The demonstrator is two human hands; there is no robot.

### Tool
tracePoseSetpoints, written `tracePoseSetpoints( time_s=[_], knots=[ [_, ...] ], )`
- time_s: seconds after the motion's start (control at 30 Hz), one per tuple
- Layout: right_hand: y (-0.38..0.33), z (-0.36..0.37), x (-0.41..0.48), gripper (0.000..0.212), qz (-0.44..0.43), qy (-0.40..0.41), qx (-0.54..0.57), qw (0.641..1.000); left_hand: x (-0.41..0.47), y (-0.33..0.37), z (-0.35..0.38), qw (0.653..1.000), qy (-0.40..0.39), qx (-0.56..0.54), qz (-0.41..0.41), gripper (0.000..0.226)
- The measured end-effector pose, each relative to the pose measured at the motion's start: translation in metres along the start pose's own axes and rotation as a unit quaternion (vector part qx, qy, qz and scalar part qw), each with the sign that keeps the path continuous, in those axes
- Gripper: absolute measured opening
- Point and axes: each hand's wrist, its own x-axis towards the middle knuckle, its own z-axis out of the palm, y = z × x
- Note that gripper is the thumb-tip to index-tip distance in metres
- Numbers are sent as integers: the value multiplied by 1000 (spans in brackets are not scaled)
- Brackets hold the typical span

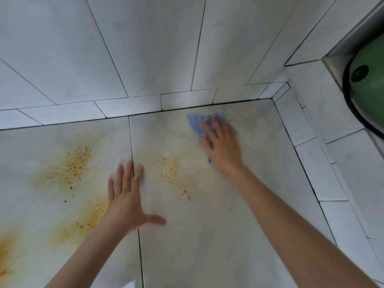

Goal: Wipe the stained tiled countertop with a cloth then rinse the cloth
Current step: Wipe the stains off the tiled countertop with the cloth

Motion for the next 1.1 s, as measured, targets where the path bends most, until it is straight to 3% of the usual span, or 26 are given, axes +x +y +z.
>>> tracePoseSetpoints(
  time_s=[0.1, 0.17, 0.23, 0.33, 0.57, 0.7, 0.77, 0.9, 1.0, 1.1],
  knots=[
    [82, -10, -1, 49, 52, -17, -90, 994, -1, 1, 0, 1000, 1, -4, 1, 153],
    [109, -20, 0, 54, 148, -38, -69, 986, -1, 0, 0, 1000, 1, -7, 2, 153],
    [106, -25, 10, 55, 279, -14, -3, 960, -1, 0, 0, 1000, 3, -13, 3, 154],
    [78, -24, 32, 55, 326, -13, 20, 945, -2, 1, 0, 1000, 11, -17, 0, 153],
    [-58, -5, 59, 60, 202, -23, 26, 979, -4, 1, 0, 1000, 13, -8, 1, 153],
    [-115, 8, 45, 57, 41, -48, 8, 998, -4, 1, 1, 1000, 19, -3, 2, 153],
    [-133, 11, 35, 56, -47, -73, 1, 996, -5, 1, 1, 1000, 25, -2, 4, 152],
    [-120, 8, 22, 55, -132, -88, -3, 987, -6, 1, 2, 1000, 30, -4, 4, 152],
    [-81, 3, 11, 58, -127, -64, -2, 990, -6, 0, 2, 999, 34, -7, 8, 151],
    [-19, 0, 2, 68, -5, -44, -8, 999, -6, -1, 3, 999, 31, -4, 10, 150]
  ],
)
